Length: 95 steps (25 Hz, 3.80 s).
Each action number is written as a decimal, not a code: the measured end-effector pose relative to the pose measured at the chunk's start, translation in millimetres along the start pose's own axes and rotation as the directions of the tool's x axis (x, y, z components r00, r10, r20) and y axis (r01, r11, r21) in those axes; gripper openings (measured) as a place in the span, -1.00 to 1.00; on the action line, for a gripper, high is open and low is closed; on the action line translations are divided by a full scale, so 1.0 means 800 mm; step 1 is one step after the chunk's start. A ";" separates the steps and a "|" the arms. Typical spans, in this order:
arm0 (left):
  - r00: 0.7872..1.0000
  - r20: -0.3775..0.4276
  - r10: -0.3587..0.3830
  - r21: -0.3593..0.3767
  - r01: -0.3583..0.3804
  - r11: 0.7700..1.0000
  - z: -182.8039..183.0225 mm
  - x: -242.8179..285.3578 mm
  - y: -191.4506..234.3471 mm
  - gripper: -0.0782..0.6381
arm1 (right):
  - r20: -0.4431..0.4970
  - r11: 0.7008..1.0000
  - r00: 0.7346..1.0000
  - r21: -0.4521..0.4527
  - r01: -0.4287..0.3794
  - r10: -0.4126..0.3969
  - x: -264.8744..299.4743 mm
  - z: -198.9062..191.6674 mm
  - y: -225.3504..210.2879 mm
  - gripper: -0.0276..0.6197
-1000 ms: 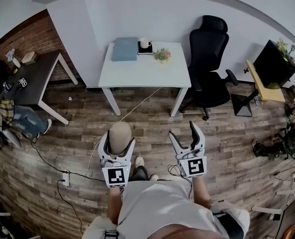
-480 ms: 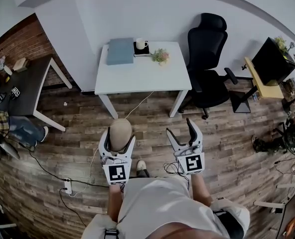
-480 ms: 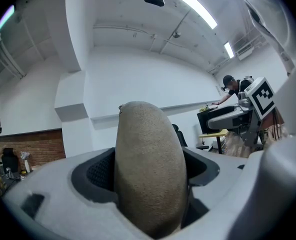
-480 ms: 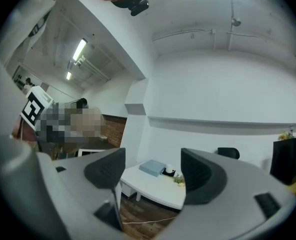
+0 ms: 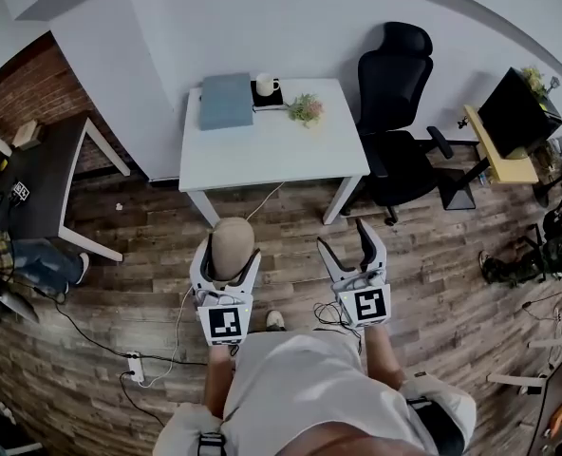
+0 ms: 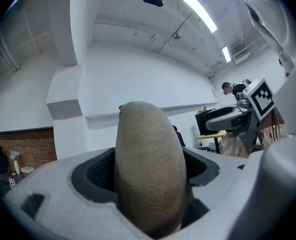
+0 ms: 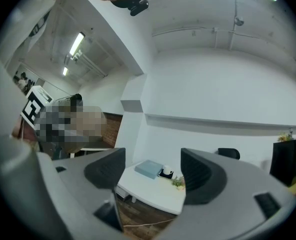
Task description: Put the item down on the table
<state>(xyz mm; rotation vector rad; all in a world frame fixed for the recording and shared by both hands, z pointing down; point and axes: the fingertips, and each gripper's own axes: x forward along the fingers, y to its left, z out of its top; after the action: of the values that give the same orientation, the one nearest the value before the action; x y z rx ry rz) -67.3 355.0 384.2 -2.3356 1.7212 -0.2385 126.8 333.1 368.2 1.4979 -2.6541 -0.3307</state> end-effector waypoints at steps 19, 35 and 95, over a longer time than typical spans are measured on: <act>0.998 0.030 -0.056 -0.020 0.056 0.998 -0.018 0.079 0.039 0.34 | -0.013 1.000 1.000 -0.007 0.016 -0.016 0.091 -0.013 0.006 0.11; 0.999 -0.005 -0.035 -0.046 0.034 0.998 -0.031 0.181 0.069 0.34 | -0.018 1.000 1.000 0.031 -0.001 0.001 0.193 -0.035 -0.055 0.11; 0.998 -0.049 0.028 -0.038 -0.030 0.999 -0.054 0.537 0.185 0.34 | -0.018 0.996 0.997 0.056 -0.069 0.070 0.527 -0.088 -0.240 0.09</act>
<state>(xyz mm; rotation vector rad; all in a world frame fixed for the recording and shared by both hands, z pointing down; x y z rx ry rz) -86.8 -101.3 382.2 -2.3485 1.7971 -0.2613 80.0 -132.5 377.0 1.4115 -2.7132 -0.2379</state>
